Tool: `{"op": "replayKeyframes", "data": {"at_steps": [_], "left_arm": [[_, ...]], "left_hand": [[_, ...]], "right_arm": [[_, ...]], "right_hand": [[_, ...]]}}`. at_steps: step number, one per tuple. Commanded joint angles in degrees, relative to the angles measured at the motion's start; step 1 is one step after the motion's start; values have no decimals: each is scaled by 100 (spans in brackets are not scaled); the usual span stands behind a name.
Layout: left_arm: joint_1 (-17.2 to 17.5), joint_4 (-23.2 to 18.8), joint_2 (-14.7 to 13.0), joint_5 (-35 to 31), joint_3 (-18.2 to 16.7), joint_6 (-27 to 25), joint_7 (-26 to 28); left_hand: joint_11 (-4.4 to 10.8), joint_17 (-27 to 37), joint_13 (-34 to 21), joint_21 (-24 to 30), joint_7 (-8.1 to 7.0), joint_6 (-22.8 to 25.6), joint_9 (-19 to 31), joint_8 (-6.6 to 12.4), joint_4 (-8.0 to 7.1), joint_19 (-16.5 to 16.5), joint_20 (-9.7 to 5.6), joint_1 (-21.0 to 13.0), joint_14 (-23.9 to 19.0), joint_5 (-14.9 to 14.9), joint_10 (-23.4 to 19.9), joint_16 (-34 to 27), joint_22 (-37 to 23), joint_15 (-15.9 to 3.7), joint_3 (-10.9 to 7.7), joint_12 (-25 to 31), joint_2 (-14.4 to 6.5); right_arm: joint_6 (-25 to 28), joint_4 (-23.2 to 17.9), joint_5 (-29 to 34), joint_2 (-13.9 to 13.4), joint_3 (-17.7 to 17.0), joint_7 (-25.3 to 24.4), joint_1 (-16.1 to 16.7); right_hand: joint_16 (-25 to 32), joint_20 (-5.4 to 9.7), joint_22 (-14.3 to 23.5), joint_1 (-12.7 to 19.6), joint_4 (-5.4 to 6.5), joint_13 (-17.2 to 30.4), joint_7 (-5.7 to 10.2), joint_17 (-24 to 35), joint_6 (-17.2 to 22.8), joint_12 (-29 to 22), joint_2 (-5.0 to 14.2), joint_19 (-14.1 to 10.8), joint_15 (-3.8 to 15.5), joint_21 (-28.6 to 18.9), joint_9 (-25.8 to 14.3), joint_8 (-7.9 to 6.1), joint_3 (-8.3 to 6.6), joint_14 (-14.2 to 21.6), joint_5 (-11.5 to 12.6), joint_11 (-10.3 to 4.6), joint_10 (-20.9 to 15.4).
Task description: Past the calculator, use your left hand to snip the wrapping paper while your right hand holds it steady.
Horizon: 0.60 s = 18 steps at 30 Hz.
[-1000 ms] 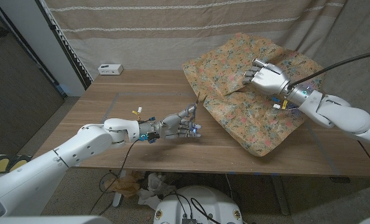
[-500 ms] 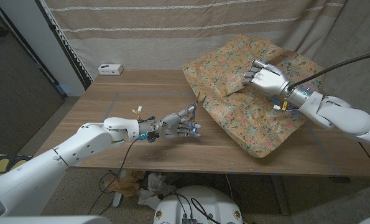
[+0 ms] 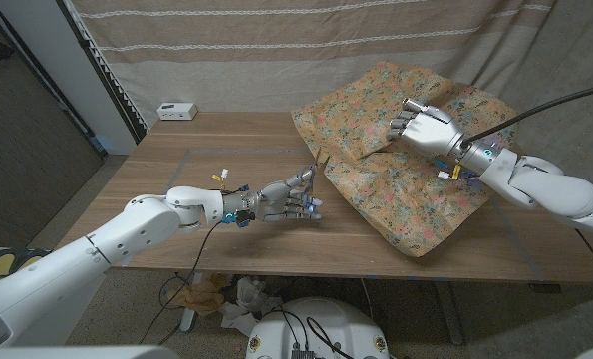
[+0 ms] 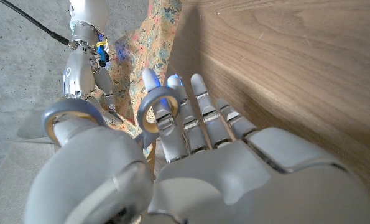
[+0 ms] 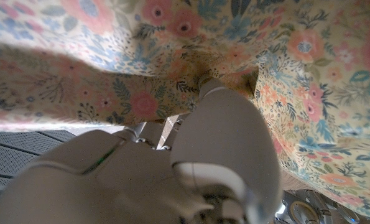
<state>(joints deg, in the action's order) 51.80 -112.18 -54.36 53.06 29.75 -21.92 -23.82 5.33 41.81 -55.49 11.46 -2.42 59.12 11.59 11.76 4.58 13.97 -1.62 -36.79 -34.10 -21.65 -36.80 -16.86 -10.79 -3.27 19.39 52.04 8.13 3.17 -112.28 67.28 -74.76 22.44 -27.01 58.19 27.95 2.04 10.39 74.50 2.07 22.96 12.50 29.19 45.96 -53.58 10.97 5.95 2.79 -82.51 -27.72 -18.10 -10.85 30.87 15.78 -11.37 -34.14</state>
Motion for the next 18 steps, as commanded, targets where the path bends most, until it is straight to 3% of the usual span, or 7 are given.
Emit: {"op": "replayKeyframes", "data": {"at_steps": [1,18], "left_arm": [[-84,16,23,-36,62,-73,-68],[-121,73,89,-29,94,-68,-111]], "left_hand": [[583,16,-6,0,63,-4,21,-17,-43,-6,-3,61,-30,-39,-613,26,-14,-866,14,34,12],[598,25,41,2,79,28,22,-4,-44,-9,-4,50,-55,-41,-650,26,-14,-870,-5,54,2]], "right_arm": [[-51,-58,-30,-39,-47,-55,74],[-61,-59,12,8,-52,-28,78]], "right_hand": [[0,875,13,38,18,52,-21,11,53,-15,43,64,1094,-51,-18,-13,-7,-8,2,-11,-46],[8,873,8,45,3,51,-21,-3,71,-4,38,76,1094,-97,-16,3,2,22,6,-11,-66]]}}
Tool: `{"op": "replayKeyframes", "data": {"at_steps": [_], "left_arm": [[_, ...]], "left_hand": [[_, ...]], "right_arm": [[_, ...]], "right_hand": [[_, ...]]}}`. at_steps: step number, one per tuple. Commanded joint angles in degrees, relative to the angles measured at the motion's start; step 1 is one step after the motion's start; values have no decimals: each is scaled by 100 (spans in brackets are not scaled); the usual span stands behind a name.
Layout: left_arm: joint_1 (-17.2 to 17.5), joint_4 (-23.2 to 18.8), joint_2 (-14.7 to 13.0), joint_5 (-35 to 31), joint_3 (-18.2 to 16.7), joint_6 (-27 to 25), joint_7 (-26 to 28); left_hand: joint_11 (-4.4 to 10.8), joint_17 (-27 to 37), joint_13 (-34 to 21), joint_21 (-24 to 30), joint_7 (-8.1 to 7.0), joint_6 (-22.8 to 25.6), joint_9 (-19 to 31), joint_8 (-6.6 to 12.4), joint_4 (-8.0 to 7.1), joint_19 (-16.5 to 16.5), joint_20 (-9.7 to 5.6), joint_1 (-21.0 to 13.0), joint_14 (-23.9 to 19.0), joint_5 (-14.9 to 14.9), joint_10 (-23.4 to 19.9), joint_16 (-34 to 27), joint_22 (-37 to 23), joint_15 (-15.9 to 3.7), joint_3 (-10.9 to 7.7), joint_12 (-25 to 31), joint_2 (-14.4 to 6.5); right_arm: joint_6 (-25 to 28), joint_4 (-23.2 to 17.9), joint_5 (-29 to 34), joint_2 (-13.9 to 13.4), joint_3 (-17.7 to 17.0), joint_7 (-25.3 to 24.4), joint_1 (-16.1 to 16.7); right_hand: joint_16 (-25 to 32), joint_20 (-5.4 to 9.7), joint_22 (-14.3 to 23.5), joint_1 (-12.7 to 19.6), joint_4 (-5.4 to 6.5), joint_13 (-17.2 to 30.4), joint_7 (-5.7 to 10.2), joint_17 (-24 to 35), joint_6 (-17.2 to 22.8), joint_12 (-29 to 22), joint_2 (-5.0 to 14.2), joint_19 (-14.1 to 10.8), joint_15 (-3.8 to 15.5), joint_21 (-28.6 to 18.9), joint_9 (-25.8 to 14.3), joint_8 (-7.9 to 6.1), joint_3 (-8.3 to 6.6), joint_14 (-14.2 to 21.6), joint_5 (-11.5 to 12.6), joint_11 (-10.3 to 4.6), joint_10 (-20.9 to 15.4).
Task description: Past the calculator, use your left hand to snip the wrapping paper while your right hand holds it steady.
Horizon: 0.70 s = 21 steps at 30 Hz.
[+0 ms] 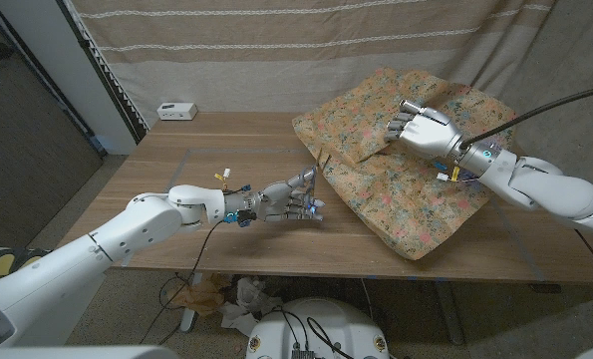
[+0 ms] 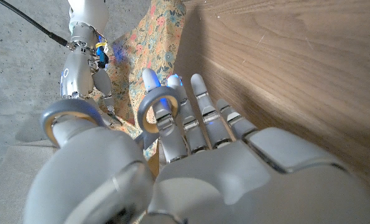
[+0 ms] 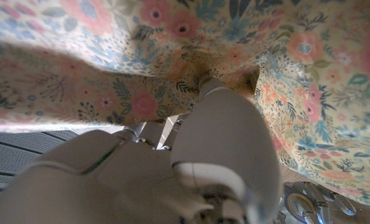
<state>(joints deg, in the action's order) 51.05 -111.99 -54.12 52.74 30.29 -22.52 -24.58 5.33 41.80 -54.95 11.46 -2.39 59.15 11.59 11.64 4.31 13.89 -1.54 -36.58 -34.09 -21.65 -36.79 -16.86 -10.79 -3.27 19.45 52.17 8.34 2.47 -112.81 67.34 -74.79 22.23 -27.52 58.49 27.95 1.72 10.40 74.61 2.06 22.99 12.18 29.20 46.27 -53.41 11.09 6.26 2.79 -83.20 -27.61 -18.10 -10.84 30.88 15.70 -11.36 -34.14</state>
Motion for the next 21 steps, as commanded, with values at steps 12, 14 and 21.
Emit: {"op": "replayKeyframes", "data": {"at_steps": [12,14,21], "left_arm": [[12,47,93,72,-8,5,68],[20,59,109,80,-11,17,80],[23,105,167,85,3,65,75]], "left_hand": [[611,53,95,13,22,228,18,52,73,32,-62,-451,-99,-138,-799,20,-13,-935,-278,87,-500],[606,56,113,13,10,271,16,60,87,34,-61,-542,-113,-149,-832,18,-14,-937,-328,99,-607],[635,65,160,18,-3,388,2,58,139,54,-85,-925,-169,-145,-951,19,-16,-942,-556,155,-1110]], "right_arm": [[43,22,-43,18,-36,27,97],[54,20,-46,27,-36,26,102],[104,-22,-92,-4,-75,19,165]], "right_hand": [[7,900,2,45,-23,22,12,-37,80,0,22,45,1095,-67,11,46,17,55,25,-14,-107],[7,900,1,46,-26,13,11,-39,81,10,22,46,1095,-67,7,45,20,58,27,-17,-101],[6,898,0,42,-29,11,11,-51,98,12,23,42,1095,-69,13,54,30,63,33,-18,-121]]}}
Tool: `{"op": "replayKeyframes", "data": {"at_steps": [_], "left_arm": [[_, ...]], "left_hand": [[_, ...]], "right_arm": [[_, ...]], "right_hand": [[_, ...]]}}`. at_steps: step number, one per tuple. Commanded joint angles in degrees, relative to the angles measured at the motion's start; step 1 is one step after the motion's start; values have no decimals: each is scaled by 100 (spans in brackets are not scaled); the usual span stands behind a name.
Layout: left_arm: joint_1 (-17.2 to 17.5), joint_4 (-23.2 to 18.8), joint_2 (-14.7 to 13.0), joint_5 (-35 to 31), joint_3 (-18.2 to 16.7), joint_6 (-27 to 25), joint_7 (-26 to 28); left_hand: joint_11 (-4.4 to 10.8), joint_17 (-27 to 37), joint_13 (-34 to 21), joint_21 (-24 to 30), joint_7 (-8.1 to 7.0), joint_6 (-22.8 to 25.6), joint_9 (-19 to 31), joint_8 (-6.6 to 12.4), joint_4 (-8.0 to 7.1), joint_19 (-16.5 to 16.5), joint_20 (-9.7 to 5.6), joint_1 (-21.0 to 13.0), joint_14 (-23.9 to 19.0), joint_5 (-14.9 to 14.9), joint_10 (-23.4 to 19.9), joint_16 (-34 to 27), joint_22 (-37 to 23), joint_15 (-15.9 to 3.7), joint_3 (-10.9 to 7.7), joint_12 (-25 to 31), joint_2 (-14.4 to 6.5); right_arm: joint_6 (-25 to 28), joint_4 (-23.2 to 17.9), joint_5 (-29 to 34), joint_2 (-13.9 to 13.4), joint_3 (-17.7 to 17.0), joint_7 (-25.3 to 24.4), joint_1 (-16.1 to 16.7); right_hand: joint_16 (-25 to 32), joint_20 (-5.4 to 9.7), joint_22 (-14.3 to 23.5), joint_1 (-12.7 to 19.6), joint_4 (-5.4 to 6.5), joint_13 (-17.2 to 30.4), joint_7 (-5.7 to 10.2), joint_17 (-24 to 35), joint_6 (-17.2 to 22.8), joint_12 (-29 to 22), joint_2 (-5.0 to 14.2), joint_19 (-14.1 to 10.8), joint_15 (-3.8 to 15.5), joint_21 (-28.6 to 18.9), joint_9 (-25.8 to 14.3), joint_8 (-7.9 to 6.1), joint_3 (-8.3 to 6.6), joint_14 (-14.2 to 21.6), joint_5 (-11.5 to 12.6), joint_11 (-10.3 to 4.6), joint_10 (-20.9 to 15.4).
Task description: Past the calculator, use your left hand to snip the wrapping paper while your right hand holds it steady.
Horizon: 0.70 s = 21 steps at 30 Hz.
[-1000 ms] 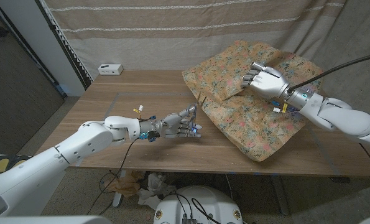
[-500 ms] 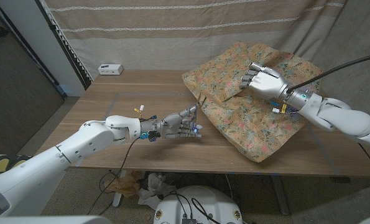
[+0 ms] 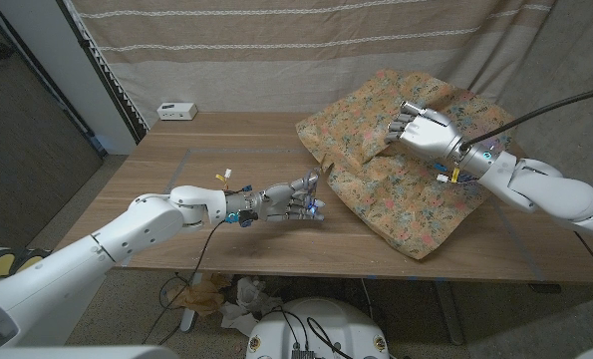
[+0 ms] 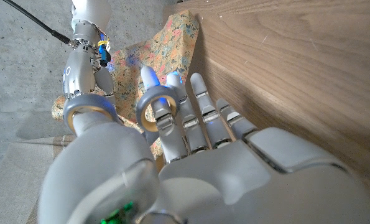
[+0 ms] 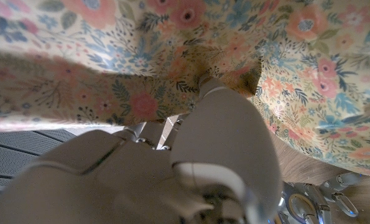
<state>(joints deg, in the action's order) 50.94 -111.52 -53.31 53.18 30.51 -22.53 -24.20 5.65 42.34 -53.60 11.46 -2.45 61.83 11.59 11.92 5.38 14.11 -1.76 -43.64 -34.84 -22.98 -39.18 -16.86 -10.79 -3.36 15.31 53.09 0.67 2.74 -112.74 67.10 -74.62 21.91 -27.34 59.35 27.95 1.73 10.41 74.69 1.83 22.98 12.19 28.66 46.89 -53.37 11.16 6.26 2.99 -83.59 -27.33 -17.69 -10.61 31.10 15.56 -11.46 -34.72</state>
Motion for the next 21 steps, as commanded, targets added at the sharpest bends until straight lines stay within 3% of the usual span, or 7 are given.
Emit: {"op": "replayKeyframes", "data": {"at_steps": [1,10,12,13,15,21], "left_arm": [[45,63,96,50,-25,78,45],[143,63,126,101,-71,152,141],[187,72,151,115,-98,220,176],[182,69,142,59,-92,259,175],[180,93,152,58,-92,296,134],[196,118,137,-14,-103,416,86]], "left_hand": [[611,7,30,23,7,187,-3,42,53,45,-64,-323,-111,11,-718,25,-15,-936,-201,71,-465],[614,-44,-3,30,-22,405,6,76,235,93,-71,-980,-248,234,-804,70,-12,-953,-594,179,-1062],[630,-58,-66,35,-56,567,75,161,299,116,-52,-1354,-322,339,-843,90,-15,-955,-921,253,-1213],[635,-61,-74,40,-76,683,107,218,295,122,-35,-1534,-356,383,-865,102,-20,-956,-1138,274,-1253],[634,-62,-134,43,-63,708,137,239,245,122,-21,-1632,-395,425,-871,111,-25,-947,-1330,320,-1265],[634,-81,-322,42,-117,505,255,225,15,89,1,-1659,-294,453,-630,226,-37,-931,-1715,353,-1226]], "right_arm": [[89,-37,-68,-31,-52,-1,91],[171,-102,-139,-52,-132,-3,170],[206,-108,-147,-41,-144,8,184],[240,-110,-152,-27,-153,27,191],[247,-109,-162,-20,-157,34,193],[290,-111,-260,7,-182,97,228]], "right_hand": [[4,897,-1,37,-9,5,9,0,36,13,13,41,1074,-30,-16,13,8,41,48,-9,-66],[-6,897,-4,29,-12,-4,10,-17,24,28,14,44,1074,-22,-6,34,19,36,53,-7,-64],[-12,897,-4,27,-12,4,10,-24,26,21,13,45,1074,-18,-3,39,22,30,54,-8,-78],[-13,897,-4,27,-14,2,11,-26,29,23,13,43,1074,-18,-2,39,22,30,55,-7,-77],[-14,897,-4,27,-15,2,10,-28,29,23,13,42,1074,-17,0,41,23,29,56,-7,-78],[-18,896,-4,20,-17,2,11,-40,36,20,12,34,1074,-12,8,50,28,32,60,-7,-98]]}}
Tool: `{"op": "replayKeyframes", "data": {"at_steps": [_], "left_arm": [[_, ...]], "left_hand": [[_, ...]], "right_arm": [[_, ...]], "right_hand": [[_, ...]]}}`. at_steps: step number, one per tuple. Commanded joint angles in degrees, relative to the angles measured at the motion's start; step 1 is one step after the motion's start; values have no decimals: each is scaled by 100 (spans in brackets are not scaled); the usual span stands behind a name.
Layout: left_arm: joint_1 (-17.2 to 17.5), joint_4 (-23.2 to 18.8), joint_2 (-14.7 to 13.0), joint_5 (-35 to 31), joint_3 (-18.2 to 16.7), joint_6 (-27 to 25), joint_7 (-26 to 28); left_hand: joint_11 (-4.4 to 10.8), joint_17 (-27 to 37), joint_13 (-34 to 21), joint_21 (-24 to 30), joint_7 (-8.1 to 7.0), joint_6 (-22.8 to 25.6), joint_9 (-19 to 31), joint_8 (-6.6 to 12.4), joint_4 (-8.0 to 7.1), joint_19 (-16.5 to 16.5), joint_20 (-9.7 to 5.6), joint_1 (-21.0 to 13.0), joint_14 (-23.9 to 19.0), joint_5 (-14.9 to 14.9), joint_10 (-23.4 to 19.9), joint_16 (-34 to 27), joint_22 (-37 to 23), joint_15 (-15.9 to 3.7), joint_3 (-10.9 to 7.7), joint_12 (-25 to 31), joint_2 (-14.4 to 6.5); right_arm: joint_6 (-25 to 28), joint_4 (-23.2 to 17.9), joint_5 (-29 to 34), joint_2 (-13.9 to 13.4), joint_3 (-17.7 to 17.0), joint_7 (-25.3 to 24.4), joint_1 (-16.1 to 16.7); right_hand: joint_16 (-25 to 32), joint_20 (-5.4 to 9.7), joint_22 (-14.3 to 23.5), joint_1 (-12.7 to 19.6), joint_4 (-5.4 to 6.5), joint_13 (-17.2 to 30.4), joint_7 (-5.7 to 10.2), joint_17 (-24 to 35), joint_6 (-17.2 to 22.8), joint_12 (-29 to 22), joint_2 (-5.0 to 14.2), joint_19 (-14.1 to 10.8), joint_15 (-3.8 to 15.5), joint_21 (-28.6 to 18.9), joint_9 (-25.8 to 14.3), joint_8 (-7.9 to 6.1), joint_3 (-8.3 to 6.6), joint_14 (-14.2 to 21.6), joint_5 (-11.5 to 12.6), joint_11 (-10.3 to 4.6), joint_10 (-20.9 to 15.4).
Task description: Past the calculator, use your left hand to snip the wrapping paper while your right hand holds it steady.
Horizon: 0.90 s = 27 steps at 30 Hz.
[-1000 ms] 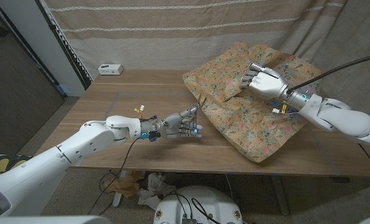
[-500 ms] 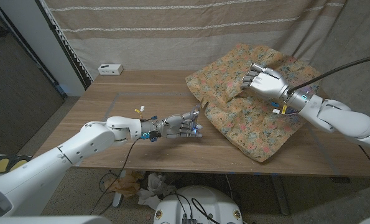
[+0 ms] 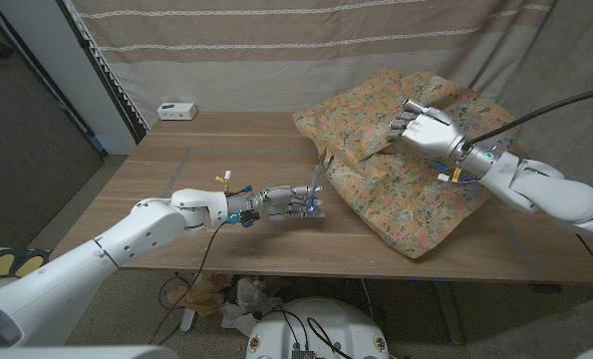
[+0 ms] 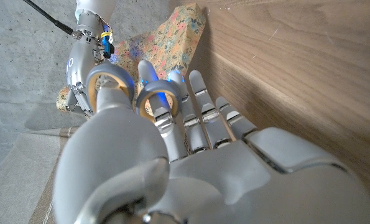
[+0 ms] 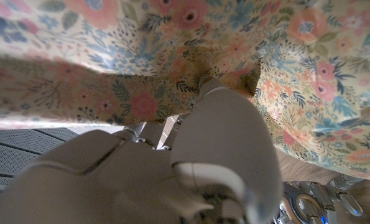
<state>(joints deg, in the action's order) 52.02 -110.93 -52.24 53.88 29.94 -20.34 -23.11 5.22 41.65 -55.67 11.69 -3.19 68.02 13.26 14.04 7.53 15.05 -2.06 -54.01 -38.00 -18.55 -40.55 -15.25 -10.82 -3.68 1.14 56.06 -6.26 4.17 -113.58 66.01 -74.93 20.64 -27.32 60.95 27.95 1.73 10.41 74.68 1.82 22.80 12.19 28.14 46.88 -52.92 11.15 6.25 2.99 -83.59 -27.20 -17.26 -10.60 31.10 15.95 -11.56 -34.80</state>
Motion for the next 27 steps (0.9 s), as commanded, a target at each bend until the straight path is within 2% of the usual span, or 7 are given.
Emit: {"op": "replayKeyframes", "data": {"at_steps": [1,2,8,19,24,27], "left_arm": [[83,54,18,-102,-41,201,-36],[105,47,21,-83,-58,212,-11],[167,48,19,-93,-105,309,37],[320,125,28,-111,-280,647,124],[565,42,-9,-23,-468,856,297],[659,41,-30,-91,-530,1024,341]], "left_hand": [[679,-13,-115,17,-61,-128,98,14,-212,-8,19,-621,25,7,-480,71,-34,-900,-315,53,-526],[681,-16,-117,18,-98,-119,115,29,-229,-4,3,-618,34,1,-466,81,-33,-899,-334,48,-511],[679,-29,-202,27,-100,-140,241,105,-307,24,-74,-616,20,-57,-371,110,-30,-907,-431,60,-479],[677,-53,-206,14,-113,-218,461,222,-396,3,-88,-632,-10,-155,-349,148,-26,-912,-549,42,-444],[677,-62,-220,9,-126,-257,567,276,-435,-6,-92,-637,-21,-193,-350,164,-24,-911,-596,45,-429],[677,-68,-241,3,-120,-264,628,314,-457,-22,-86,-638,-24,-213,-363,174,-23,-911,-620,60,-418]], "right_arm": [[155,-31,-154,42,-56,103,72],[160,-37,-159,43,-58,112,77],[159,-67,-171,76,-50,166,67],[172,-35,-233,244,-2,159,31],[184,-82,-244,303,40,244,41],[224,-129,33,323,138,320,-5]], "right_hand": [[-19,895,-5,21,-18,21,10,10,41,-25,12,30,1074,-11,-10,4,28,33,23,2,-90],[-19,895,-5,22,-19,22,10,9,40,-24,12,30,1074,-10,-10,5,29,34,24,3,-88],[-20,894,-6,22,-31,15,10,-4,42,-21,11,15,1074,0,-7,12,35,47,34,1,-101],[-26,895,-6,9,-37,-1,10,-26,57,-10,10,-9,1074,17,-1,19,51,58,50,0,-114],[-28,896,-6,5,-39,1,10,-34,52,-13,10,-14,1074,24,-3,23,56,61,54,2,-129],[-29,895,-6,6,-41,-2,11,-36,54,-8,11,-16,1074,25,-2,24,56,61,54,1,-122]]}}
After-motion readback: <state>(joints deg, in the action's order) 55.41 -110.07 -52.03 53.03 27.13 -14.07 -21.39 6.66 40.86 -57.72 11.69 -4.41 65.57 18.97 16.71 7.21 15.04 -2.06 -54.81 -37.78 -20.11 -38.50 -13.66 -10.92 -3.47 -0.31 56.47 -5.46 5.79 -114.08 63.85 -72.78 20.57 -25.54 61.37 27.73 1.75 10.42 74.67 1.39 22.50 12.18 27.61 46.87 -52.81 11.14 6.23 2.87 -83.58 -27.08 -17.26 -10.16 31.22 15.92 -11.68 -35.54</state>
